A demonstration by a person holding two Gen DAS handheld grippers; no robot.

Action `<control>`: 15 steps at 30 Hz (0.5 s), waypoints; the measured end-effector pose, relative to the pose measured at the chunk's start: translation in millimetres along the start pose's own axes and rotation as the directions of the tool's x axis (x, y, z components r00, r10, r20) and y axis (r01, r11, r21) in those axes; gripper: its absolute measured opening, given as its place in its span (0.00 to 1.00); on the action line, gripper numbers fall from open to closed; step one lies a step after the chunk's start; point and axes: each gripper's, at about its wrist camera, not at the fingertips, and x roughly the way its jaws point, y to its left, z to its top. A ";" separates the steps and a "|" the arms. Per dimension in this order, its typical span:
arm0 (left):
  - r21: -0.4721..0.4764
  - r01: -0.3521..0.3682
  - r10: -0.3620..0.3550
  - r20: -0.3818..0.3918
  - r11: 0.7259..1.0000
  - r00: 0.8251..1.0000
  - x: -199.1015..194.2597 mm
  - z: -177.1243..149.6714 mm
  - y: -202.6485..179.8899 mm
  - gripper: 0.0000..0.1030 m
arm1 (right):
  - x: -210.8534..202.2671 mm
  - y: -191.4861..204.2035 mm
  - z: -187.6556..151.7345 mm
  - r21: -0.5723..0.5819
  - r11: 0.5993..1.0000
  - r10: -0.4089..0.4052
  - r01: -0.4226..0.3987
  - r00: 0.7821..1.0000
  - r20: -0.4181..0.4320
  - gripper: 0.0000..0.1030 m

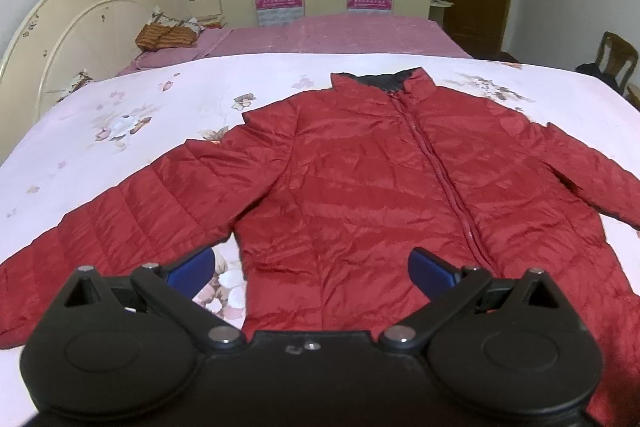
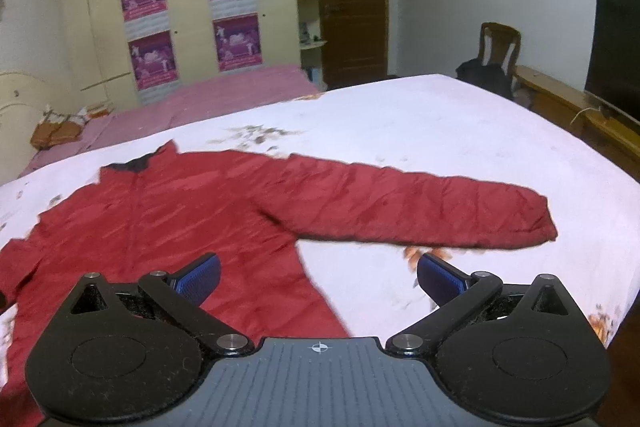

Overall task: Fold large clothes
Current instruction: 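Move the right tool to the sleeve cuff and close on it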

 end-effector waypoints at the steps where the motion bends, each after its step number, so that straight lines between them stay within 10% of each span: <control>1: -0.006 -0.009 0.009 -0.003 1.000 1.000 3.9 0.9 -2.3 1.00 | 6.5 -5.9 3.4 -0.001 1.000 -0.006 0.006 1.000 -0.002 1.00; 15: -0.151 -0.118 0.111 -0.051 0.981 0.992 56.3 7.7 -35.8 0.99 | 113.0 -130.7 37.5 0.046 0.995 -0.092 0.094 0.995 -0.046 1.00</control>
